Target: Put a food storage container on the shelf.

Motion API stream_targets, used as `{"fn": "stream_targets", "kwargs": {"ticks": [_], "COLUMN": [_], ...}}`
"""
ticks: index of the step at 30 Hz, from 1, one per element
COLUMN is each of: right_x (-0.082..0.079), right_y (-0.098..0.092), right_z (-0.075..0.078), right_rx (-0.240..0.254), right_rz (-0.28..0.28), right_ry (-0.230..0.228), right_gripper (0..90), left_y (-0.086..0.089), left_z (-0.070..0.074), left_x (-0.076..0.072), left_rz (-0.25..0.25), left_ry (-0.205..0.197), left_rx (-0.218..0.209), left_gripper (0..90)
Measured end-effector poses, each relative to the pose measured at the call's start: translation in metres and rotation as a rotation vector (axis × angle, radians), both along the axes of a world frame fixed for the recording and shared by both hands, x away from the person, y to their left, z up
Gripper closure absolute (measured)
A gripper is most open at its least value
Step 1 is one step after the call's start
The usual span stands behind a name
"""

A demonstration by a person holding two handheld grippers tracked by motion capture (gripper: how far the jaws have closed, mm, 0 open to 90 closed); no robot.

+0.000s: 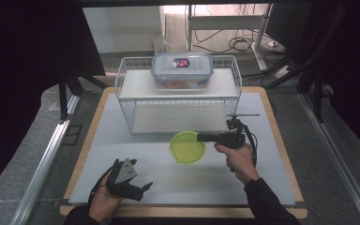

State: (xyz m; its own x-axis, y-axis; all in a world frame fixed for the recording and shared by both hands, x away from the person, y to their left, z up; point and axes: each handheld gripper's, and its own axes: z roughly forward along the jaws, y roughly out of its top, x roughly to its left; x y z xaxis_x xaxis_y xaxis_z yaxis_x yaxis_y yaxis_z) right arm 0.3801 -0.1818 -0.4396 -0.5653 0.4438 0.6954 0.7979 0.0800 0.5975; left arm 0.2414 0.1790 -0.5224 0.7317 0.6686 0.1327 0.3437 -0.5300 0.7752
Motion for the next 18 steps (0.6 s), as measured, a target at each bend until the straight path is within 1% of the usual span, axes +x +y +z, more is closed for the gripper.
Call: {"fn": "stream_targets", "kwargs": {"ticks": [9,10,18], "right_x": [0.005,0.006,0.012], "right_y": [0.000,0.000,0.002], "right_z": [0.023,0.025,0.044], "right_rx": [0.016,0.019,0.031], "right_rz": [-0.009,-0.010,-0.022], "right_ry": [-0.030,-0.039,-0.048], "right_gripper": [82.0,82.0,82.0], "left_y": [0.000,0.000,0.000], "left_z": [0.000,0.000,0.000], "left_x": [0.000,0.000,0.000], "left_rz": [-0.001,-0.001,-0.001], "left_ry": [0.000,-0.001,0.001], "left_rx": [0.000,0.000,0.000], "left_gripper": [4.5,4.5,4.4]}}
